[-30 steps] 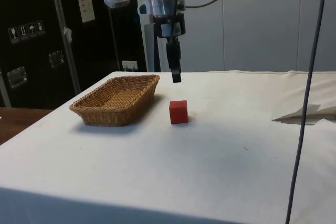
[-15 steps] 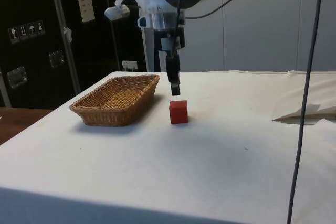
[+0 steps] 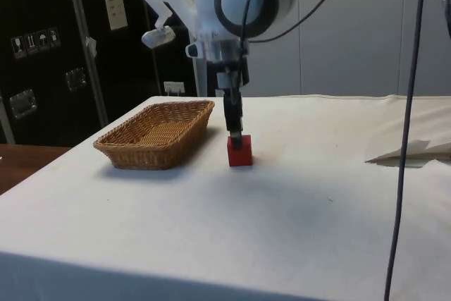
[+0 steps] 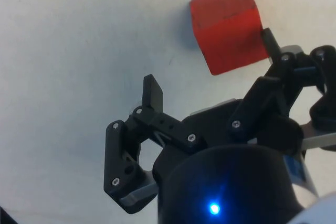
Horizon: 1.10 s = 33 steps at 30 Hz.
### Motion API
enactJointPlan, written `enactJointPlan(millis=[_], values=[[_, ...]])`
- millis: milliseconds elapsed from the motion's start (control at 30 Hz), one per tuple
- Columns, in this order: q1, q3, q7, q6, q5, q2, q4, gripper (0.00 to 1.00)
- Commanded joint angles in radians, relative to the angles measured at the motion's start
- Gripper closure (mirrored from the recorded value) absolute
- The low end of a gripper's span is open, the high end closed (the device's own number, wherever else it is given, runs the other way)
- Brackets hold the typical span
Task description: Pick up the cube and place it into the basket.
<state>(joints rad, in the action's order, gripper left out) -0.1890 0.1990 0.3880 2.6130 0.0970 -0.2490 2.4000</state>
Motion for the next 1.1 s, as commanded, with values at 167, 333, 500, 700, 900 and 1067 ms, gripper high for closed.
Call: enactJointPlan(millis=[167,333,500,700,900,1067], values=[[0.003,-0.015,-0.001,0.051,0.014,-0.044,-0.001,0.0],[0.0,-0.008,-0.006,0.053,0.0,-0.054,-0.003,0.0],[0.011,-0.009,0.011,0.075,0.011,-0.087,-0.012,0.0],[0.013,0.001,0.018,0.075,0.008,-0.103,-0.022,0.0],[0.005,0.012,0.009,0.068,-0.004,-0.087,-0.019,0.0],[-0.007,0.015,-0.011,0.043,-0.02,-0.033,0.002,0.0]])
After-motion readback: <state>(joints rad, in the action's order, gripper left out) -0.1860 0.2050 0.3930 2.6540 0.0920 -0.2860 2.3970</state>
